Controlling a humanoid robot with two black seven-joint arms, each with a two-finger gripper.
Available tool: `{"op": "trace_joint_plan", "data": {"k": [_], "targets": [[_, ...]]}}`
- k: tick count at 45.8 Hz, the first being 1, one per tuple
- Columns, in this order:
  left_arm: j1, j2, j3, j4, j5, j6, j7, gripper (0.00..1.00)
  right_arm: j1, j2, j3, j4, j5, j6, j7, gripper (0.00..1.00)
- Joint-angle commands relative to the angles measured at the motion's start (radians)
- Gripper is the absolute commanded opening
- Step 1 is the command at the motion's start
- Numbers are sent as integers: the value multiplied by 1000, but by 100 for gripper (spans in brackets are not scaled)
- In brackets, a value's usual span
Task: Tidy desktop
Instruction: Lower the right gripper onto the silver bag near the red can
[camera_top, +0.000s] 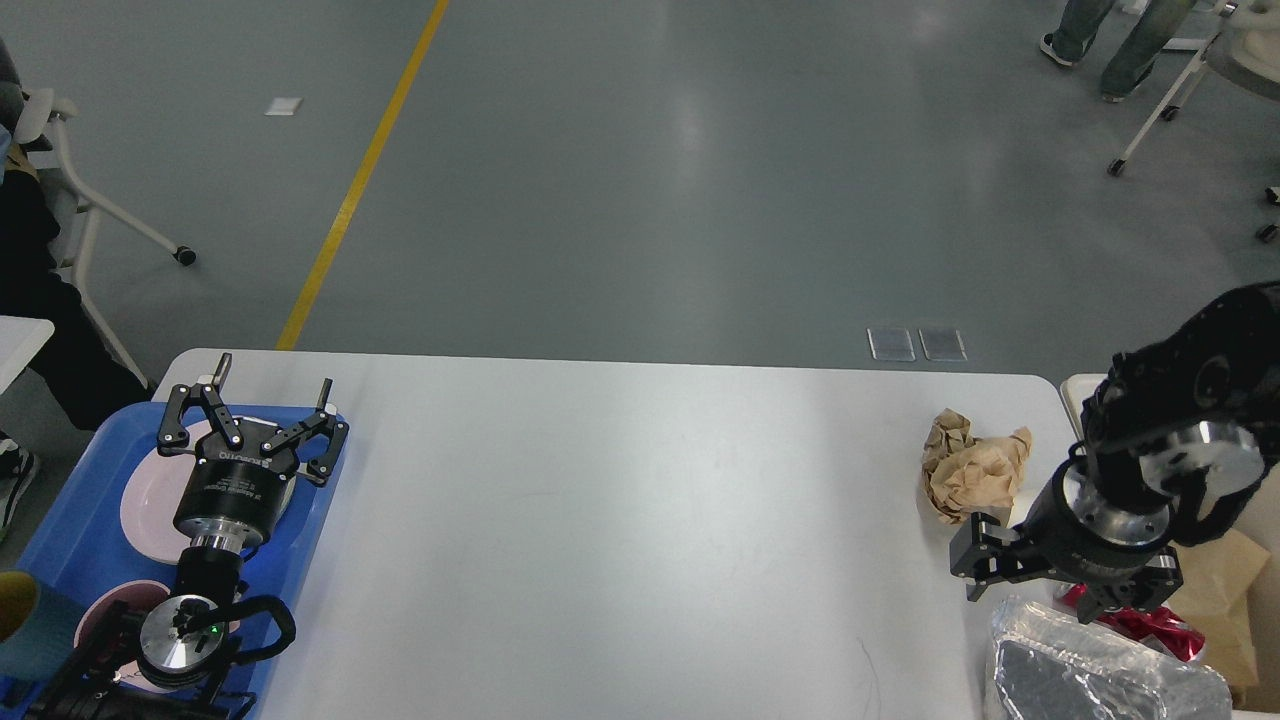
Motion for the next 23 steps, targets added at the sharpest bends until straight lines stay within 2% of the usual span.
{"op": "trace_joint_plan", "data": {"k": [1,6,12,23], "targets": [[0,0,0,0,1,0,0,96,-111,30,2,-39,2,-88,0,93],[0,0,0,0,1,0,0,96,-251,73,28,-119,14,-170,0,93],[0,0,0,0,1,0,0,96,-383,122,68,-200,17,-199,-2,93],[0,0,0,0,-1,0,0,96,-455,135,74,-289,20,-243,-3,83]]}}
